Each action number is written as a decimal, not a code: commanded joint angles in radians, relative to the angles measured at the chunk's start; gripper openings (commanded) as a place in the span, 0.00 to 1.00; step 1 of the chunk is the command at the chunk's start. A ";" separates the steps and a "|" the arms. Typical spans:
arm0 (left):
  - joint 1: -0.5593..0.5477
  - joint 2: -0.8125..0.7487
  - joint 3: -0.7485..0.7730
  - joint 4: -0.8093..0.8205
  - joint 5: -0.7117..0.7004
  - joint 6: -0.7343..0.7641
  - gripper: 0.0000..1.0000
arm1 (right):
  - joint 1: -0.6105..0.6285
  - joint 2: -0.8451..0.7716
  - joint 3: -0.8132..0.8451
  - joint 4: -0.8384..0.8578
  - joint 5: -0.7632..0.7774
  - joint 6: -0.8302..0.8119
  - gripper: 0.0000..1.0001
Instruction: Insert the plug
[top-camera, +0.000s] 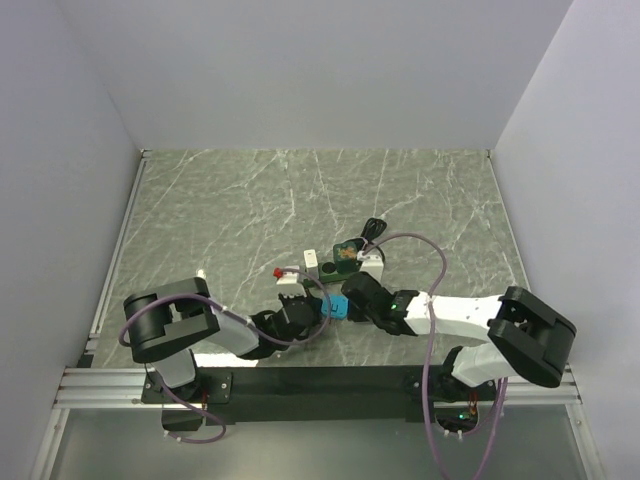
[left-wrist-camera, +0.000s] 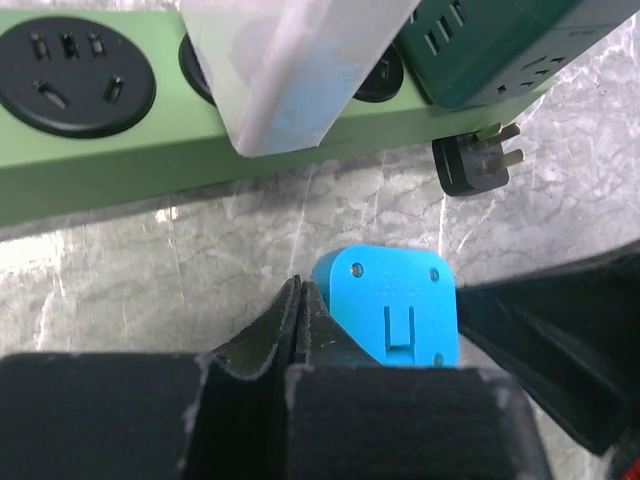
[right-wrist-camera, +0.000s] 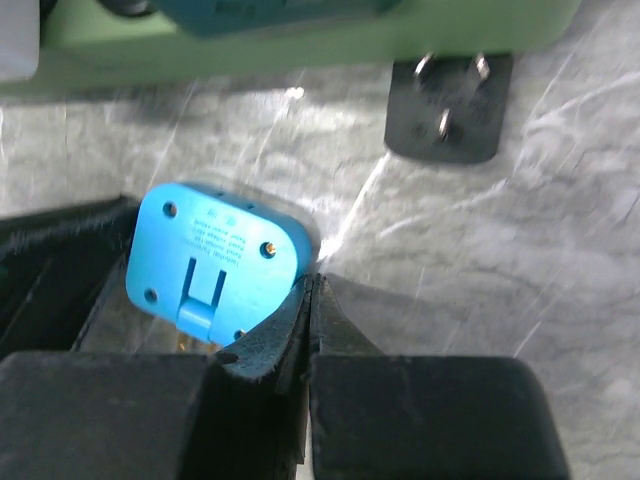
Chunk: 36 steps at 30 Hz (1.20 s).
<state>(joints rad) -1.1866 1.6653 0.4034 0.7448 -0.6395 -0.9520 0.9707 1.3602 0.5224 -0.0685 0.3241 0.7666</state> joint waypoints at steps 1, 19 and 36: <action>-0.002 0.017 0.034 0.038 0.041 0.044 0.01 | 0.025 -0.030 -0.002 0.016 -0.030 0.039 0.00; -0.002 -0.255 -0.116 -0.090 -0.094 0.050 0.61 | 0.051 -0.184 0.068 -0.154 0.075 0.114 0.67; -0.002 -0.466 -0.258 -0.070 -0.089 0.098 0.62 | 0.082 0.226 0.433 -0.424 0.151 0.249 0.92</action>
<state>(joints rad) -1.1858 1.2411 0.1673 0.6682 -0.7052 -0.8761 1.0515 1.5566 0.8982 -0.3908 0.4267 0.9657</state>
